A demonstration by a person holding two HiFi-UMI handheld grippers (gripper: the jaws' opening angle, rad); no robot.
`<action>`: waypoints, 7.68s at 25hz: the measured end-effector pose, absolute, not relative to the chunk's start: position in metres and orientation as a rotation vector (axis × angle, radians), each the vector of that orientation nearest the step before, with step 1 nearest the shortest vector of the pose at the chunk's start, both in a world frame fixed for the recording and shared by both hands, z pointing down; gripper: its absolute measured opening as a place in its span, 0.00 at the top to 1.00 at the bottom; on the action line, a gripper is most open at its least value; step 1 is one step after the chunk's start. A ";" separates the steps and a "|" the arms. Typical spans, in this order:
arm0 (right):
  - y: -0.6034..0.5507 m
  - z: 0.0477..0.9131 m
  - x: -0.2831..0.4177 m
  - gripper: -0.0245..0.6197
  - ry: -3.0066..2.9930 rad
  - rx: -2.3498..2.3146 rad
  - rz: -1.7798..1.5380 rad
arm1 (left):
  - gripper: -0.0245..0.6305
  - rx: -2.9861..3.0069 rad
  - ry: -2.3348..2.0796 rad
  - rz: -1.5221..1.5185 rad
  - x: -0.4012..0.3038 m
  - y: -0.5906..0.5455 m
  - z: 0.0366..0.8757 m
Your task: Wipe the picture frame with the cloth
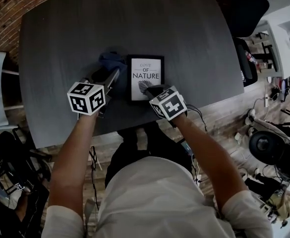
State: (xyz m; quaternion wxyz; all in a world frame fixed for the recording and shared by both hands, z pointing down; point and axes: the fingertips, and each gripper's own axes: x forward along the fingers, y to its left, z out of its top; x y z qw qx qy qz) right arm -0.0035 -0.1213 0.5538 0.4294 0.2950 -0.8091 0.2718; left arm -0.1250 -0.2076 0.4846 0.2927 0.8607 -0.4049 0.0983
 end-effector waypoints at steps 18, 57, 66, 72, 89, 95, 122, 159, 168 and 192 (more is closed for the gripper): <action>-0.122 0.557 -0.005 0.94 -2.012 0.661 0.713 | 0.78 2.309 -1.140 0.528 -0.089 -0.274 0.525; -0.122 0.557 -0.005 0.94 -1.991 0.672 0.684 | 0.79 2.043 -0.936 0.362 -0.084 -0.200 0.528; -0.122 0.557 -0.004 0.94 -1.990 0.687 0.683 | 0.79 2.035 -0.919 0.362 -0.084 -0.172 0.529; -0.121 0.557 -0.005 0.94 -1.987 0.694 0.668 | 0.79 2.027 -0.903 0.369 -0.085 -0.152 0.528; -0.123 0.557 -0.004 0.94 -1.969 0.703 0.621 | 0.79 2.012 -0.840 0.363 -0.083 -0.095 0.530; -0.125 0.557 -0.002 0.94 -1.972 0.716 0.630 | 0.79 2.006 -0.827 0.364 -0.082 -0.084 0.530; -0.119 0.551 -0.004 0.94 -2.010 0.744 0.676 | 0.78 2.015 -0.675 0.288 -0.079 -0.009 0.517; 0.014 0.279 0.050 0.65 -2.826 1.136 1.040 | 0.77 2.269 -0.915 -0.426 -0.166 0.040 0.303; 0.053 0.266 0.108 0.66 -2.830 1.070 0.956 | 0.77 2.289 -0.888 -0.435 -0.084 0.076 0.282; 0.147 0.273 0.114 0.93 -2.822 1.090 1.088 | 0.77 2.316 -0.844 -0.385 -0.063 0.185 0.271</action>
